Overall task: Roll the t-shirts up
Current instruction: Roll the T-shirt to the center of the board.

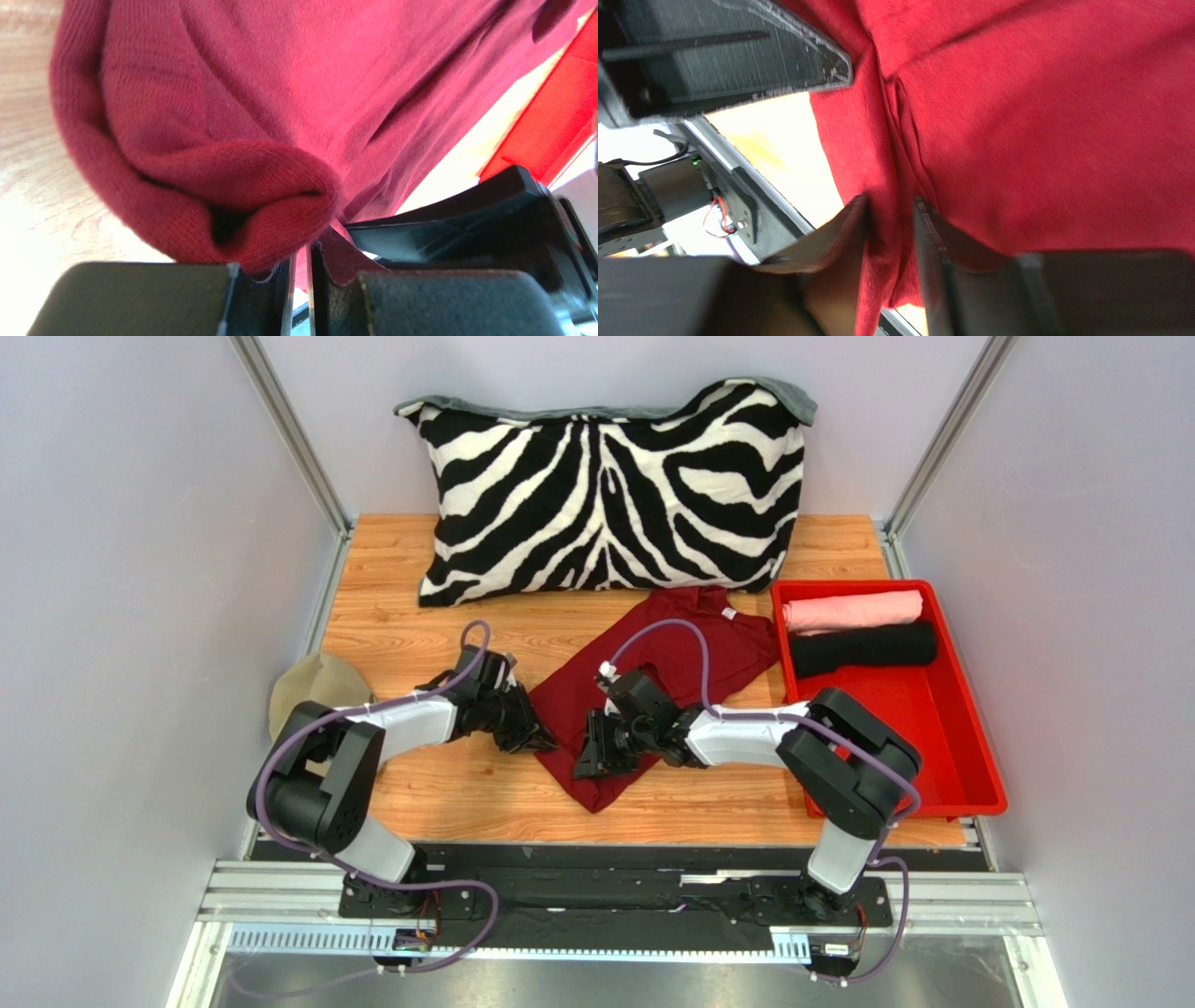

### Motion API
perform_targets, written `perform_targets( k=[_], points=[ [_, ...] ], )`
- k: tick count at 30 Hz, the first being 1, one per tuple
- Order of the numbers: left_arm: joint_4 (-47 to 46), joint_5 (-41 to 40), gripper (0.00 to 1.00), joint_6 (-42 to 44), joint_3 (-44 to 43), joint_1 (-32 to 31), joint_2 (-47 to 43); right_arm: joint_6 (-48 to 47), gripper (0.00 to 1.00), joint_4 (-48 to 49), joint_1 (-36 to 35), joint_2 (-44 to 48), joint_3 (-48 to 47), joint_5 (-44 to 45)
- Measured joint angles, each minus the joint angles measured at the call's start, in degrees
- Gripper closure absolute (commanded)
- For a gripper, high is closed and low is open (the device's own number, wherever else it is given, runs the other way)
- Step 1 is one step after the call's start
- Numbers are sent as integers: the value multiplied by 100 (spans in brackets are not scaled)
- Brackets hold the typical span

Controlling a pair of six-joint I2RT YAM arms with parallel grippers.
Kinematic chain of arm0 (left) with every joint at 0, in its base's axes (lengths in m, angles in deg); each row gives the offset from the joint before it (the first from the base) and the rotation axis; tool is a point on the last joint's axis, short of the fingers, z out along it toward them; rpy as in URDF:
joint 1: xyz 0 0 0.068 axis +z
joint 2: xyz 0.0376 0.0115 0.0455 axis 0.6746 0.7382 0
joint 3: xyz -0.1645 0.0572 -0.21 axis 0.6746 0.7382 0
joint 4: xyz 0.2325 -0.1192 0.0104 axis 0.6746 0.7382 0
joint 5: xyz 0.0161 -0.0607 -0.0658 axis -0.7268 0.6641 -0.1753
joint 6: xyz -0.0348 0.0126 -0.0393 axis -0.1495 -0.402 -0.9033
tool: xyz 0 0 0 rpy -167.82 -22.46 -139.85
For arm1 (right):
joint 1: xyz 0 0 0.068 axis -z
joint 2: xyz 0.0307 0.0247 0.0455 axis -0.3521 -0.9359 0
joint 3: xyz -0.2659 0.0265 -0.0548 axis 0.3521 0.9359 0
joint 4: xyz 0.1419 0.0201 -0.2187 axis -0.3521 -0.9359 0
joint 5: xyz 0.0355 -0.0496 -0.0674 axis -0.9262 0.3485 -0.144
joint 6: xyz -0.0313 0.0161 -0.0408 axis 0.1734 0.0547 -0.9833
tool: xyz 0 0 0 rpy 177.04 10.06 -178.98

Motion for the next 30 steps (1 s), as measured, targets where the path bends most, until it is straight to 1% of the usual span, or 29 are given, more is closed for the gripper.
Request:
perform_targets(
  k=[1,7,12,16,19,24,28,30],
  points=[
    [76,-2,83,2,-72,0,59,-9,57,-63,0,76,20,46],
    [378,-17,83,13,-339,-2,267,-136,57,-614,-116,785,210,428],
    [437,-13,83,15,-382,-2,304,-177,66,-931,-363,1272,363,697],
    [468,-9,84,17,-411,-2,330,-184,76,-1027,-518,1364,472,817],
    [485,-4,84,20,-428,-2,348,-177,80,-1084,-605,1364,614,916],
    [494,7,84,20,-463,-2,398,-177,80,-1123,-688,1266,726,1056],
    [485,26,84,20,-470,-2,422,-181,75,-1134,-748,1102,721,1121],
    [485,28,84,20,-470,-2,426,-208,74,-1226,-796,1110,664,1209]
  ],
)
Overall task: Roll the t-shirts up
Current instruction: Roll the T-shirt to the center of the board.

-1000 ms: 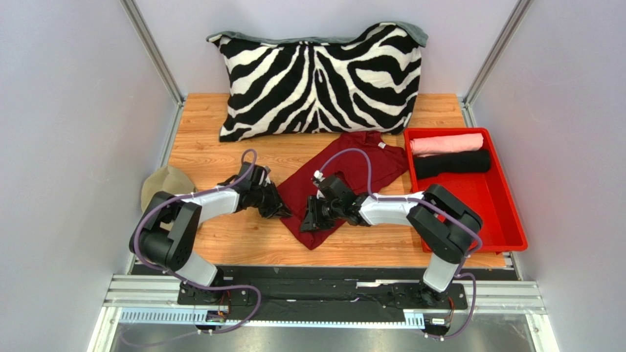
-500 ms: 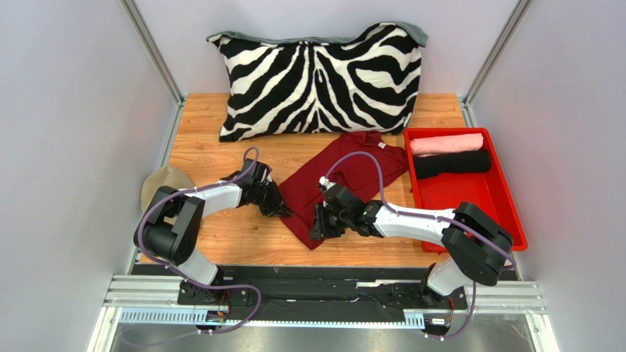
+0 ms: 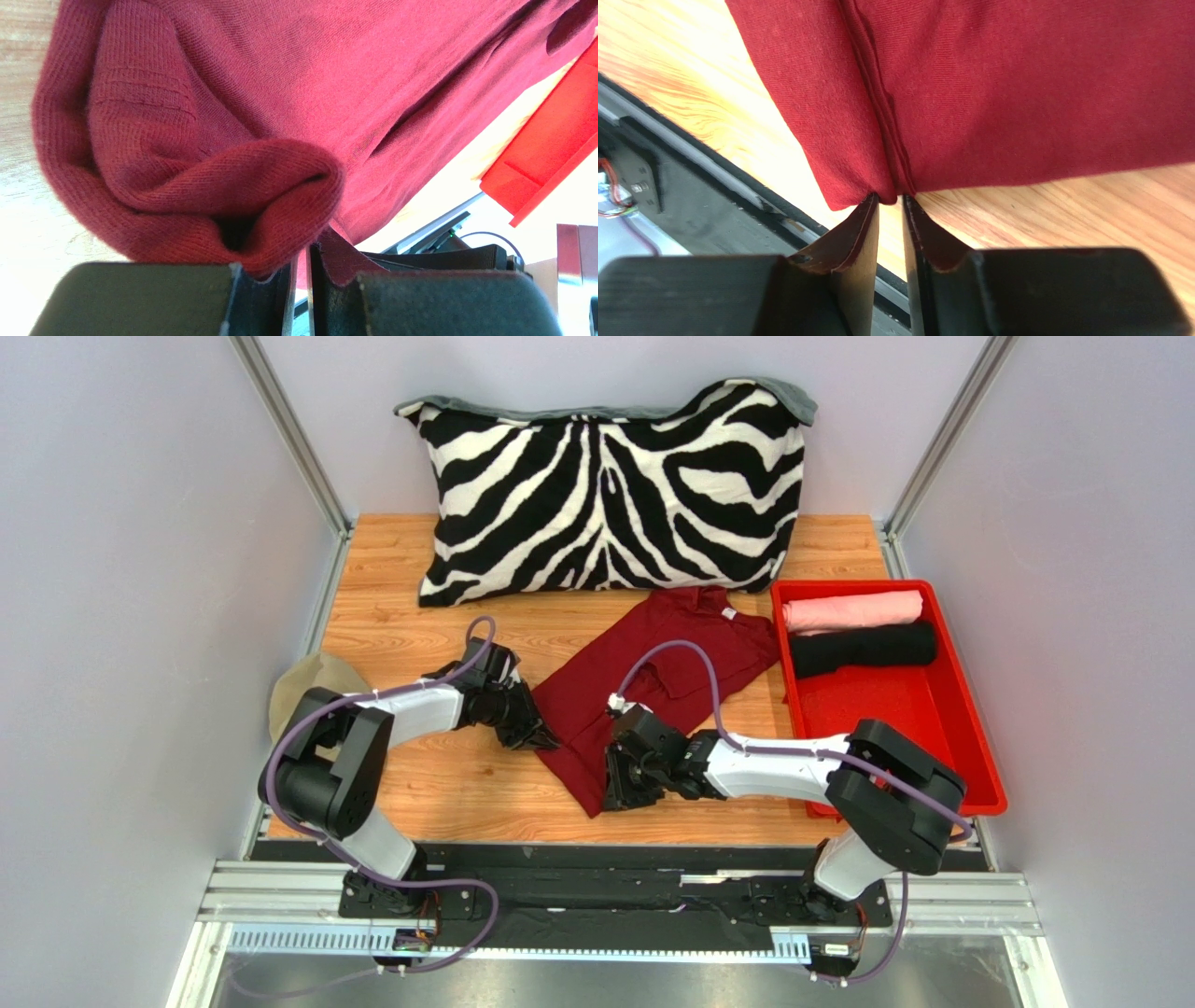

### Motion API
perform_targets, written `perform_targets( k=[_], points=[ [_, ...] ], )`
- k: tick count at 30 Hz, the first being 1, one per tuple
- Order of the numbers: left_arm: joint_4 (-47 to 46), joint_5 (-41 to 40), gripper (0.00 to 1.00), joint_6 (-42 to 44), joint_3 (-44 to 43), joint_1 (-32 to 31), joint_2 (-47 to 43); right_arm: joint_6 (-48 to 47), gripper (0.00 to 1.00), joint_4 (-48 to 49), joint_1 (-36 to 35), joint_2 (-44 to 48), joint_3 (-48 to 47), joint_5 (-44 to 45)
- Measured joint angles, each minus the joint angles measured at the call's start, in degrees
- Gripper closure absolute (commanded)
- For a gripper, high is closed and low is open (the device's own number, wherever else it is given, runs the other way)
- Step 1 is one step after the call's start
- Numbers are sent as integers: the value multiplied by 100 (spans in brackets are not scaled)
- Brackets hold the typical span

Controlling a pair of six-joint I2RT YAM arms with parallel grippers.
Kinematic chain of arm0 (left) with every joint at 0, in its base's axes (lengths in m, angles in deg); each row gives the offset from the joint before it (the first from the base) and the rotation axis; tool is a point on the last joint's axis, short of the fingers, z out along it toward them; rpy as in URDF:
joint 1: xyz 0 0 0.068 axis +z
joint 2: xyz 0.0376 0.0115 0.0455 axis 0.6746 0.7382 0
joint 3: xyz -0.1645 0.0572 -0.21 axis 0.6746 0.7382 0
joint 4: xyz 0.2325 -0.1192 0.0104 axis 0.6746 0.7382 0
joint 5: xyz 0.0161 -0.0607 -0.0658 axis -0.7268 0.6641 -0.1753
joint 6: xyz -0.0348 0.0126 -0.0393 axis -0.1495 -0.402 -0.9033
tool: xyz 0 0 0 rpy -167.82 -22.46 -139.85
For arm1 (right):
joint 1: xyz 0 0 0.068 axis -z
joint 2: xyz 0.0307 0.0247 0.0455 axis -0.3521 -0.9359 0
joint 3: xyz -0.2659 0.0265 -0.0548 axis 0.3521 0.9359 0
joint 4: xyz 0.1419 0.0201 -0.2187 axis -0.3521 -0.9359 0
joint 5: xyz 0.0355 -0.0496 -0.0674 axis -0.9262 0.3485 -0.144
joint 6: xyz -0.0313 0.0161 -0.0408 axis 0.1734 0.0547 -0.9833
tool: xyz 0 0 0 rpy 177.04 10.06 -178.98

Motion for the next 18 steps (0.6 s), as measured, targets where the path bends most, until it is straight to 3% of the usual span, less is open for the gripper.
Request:
perform_targets(
  k=[11,18],
  points=[
    [131,4,84,48,-111,0,70,-579,71,-1725,-798,739,-1305,1532],
    [188,4,84,55,-155,0,105,-1040,72,-1849,-1084,-136,-2218,1980]
  ],
)
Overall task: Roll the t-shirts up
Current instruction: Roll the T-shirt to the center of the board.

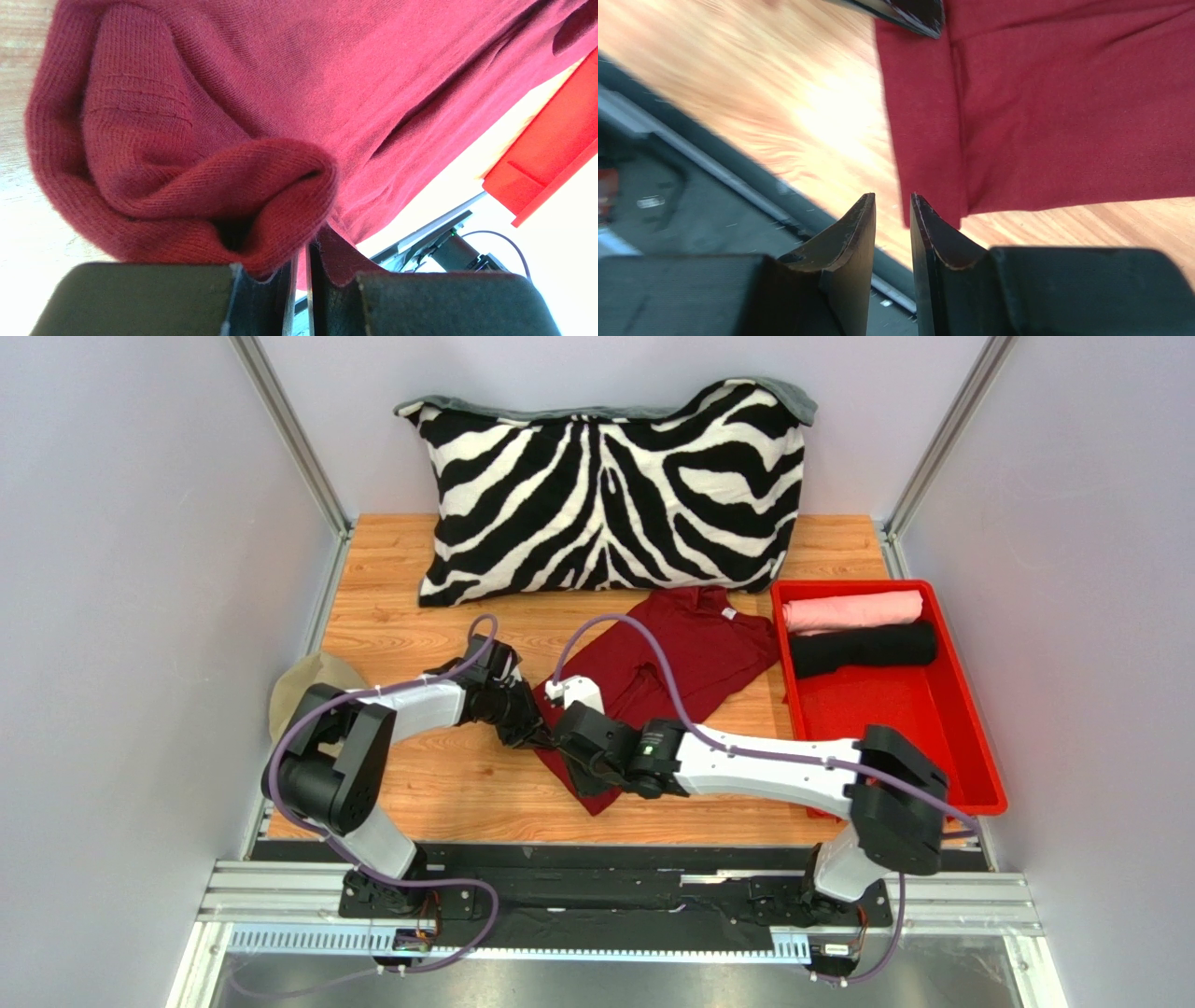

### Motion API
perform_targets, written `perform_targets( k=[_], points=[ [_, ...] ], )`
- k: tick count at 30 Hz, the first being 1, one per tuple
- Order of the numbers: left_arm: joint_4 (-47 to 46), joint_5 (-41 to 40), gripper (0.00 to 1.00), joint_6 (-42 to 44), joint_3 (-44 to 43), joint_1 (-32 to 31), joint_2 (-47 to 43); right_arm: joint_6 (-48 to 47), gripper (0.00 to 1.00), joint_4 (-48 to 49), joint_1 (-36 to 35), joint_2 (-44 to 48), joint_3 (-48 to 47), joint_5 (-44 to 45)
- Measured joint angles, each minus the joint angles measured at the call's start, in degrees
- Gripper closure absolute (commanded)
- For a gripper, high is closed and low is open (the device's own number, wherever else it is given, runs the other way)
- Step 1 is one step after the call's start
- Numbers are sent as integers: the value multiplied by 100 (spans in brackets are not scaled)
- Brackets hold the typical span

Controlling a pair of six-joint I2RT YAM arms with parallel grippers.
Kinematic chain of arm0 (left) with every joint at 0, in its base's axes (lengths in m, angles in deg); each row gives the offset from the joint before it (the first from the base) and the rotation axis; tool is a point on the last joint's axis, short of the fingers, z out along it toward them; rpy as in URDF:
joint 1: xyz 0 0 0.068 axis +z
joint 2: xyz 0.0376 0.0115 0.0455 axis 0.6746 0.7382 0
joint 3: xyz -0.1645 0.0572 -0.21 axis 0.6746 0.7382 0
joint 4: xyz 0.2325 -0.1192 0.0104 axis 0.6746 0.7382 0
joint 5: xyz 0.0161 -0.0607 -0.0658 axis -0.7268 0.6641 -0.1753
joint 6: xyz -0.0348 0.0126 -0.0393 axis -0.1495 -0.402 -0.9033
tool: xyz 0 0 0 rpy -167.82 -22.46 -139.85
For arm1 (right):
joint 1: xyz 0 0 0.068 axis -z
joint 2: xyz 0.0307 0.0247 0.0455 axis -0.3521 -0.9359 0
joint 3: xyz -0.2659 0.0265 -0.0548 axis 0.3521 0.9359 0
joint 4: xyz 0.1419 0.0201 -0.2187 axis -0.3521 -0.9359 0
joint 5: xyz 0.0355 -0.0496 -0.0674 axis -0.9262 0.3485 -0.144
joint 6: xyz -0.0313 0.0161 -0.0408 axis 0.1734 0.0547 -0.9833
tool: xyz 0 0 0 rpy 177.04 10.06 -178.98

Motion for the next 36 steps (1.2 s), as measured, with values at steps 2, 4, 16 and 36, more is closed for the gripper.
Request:
perform_targets(
  k=[2,4,16,36],
  points=[
    [20,9,84,0,-20,0,17,-63,72,-22,0,-238,-13,44],
    [35,11,84,4,-33,0,24,-94,72,-63,0,-490,4,57],
    [420,-177,76,199,-251,-15,7,-9,76,304,4,-835,483,-46],
    [1213,-782,72,754,-592,586,-1161,208,79,717,94,-885,546,-337]
  ],
)
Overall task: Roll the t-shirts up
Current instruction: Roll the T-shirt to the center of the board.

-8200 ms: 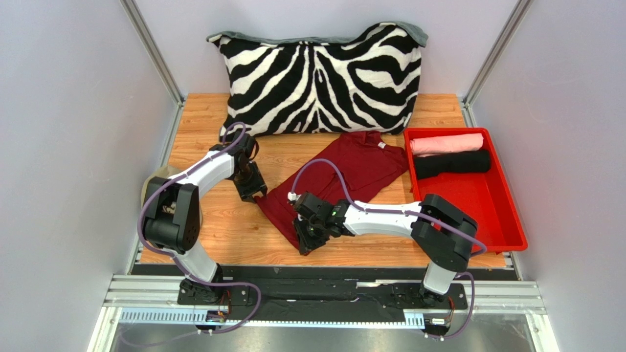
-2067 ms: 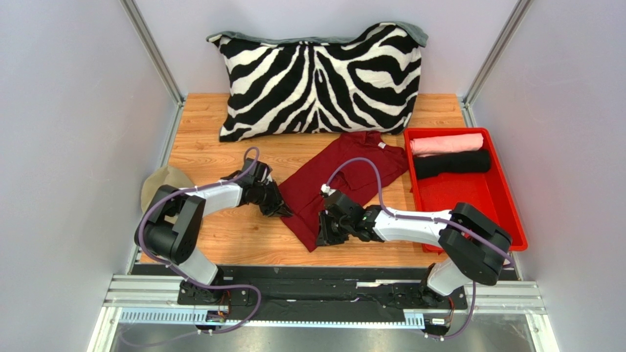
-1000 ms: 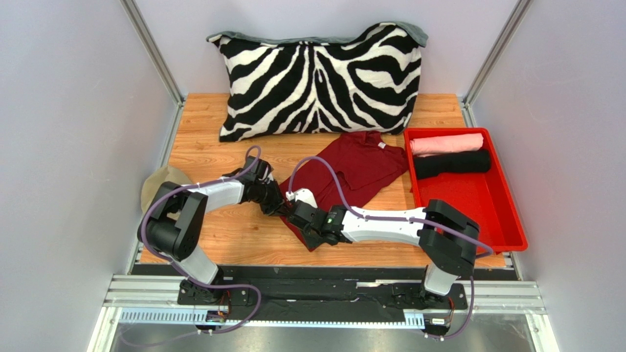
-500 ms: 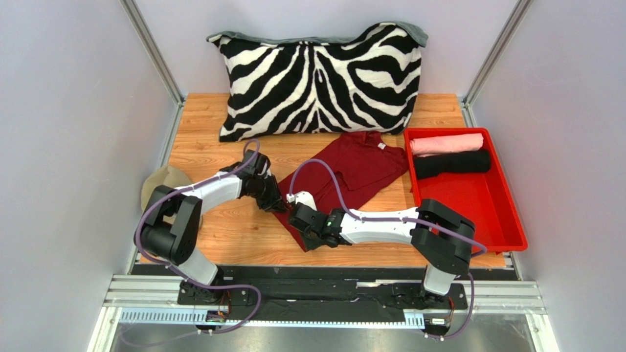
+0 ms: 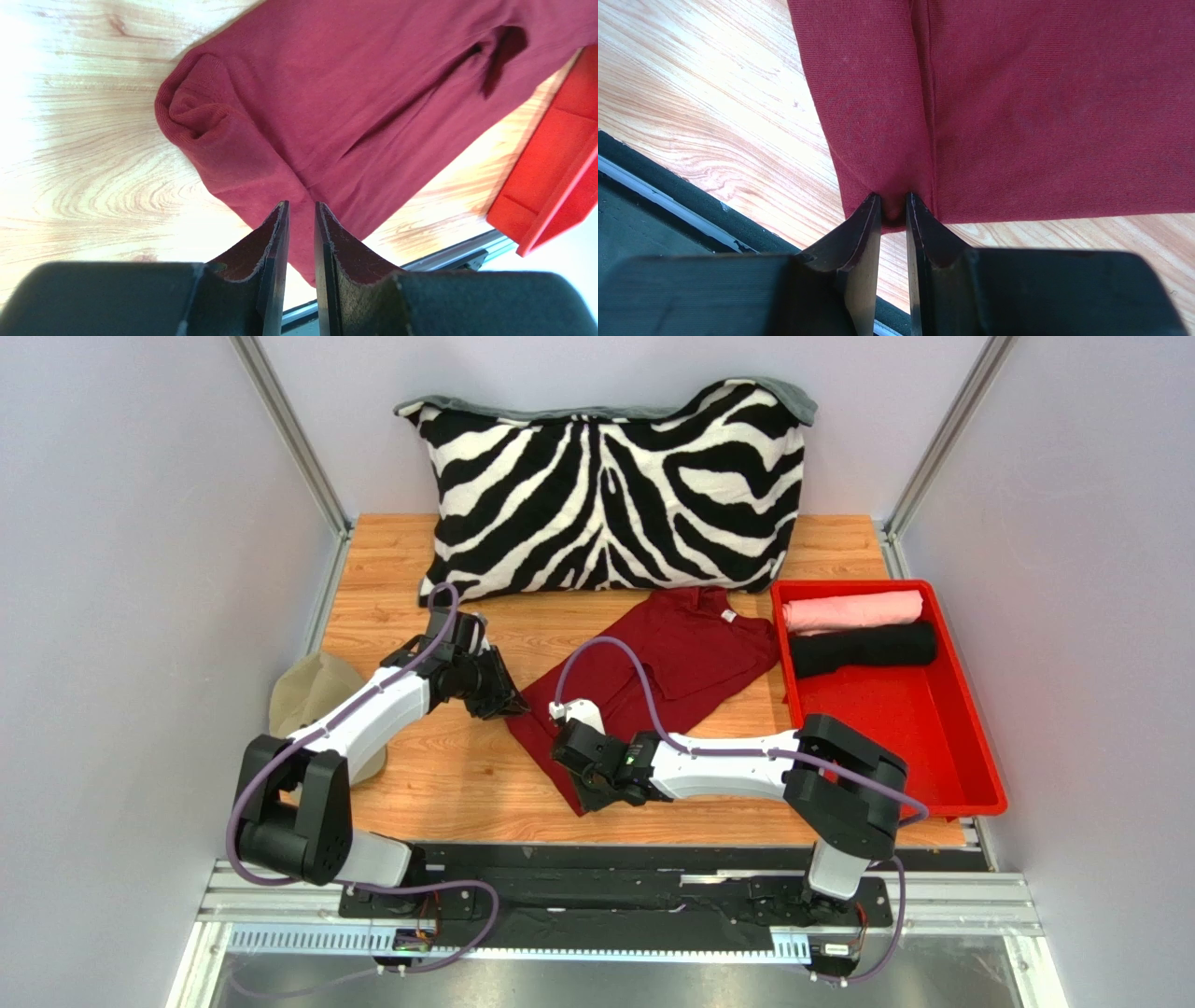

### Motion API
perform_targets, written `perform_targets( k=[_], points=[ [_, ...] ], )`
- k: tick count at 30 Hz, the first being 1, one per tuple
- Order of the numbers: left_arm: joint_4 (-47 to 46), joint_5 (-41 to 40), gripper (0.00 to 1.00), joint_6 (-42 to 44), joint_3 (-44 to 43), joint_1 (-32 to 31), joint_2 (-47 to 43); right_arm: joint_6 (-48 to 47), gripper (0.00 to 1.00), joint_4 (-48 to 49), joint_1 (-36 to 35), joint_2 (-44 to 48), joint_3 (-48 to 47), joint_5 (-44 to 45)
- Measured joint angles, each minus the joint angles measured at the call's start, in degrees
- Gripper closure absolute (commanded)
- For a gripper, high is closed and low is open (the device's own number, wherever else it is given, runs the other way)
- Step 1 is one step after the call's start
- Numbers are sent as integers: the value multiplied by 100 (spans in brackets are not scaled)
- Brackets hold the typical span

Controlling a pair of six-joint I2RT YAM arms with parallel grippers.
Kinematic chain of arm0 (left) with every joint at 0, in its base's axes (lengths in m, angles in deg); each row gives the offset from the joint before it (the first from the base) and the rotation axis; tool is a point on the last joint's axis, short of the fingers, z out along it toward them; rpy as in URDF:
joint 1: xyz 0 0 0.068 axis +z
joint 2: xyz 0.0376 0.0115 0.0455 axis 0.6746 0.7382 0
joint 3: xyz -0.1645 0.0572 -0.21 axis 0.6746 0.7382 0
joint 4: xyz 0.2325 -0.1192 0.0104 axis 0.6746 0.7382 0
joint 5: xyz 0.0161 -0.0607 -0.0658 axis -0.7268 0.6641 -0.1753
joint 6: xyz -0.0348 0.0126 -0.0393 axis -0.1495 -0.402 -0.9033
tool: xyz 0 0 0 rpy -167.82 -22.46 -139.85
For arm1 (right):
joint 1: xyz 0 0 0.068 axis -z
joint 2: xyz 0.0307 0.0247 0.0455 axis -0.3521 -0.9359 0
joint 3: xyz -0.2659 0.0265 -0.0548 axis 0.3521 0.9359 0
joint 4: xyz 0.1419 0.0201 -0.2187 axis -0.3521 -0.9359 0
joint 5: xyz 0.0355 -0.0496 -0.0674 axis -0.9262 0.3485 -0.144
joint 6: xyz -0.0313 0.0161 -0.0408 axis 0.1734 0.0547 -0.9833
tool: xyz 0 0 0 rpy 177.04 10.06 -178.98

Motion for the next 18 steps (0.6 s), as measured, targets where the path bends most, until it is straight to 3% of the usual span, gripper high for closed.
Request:
perform_targets(
  k=[6,18],
  points=[
    [107,-116,85,-4,0,109,-192,9,79,2,4,0,0,-7],
    [-33,-175,91,-31,0,332,404,26,80,13,9,0,11,-15]
  ],
)
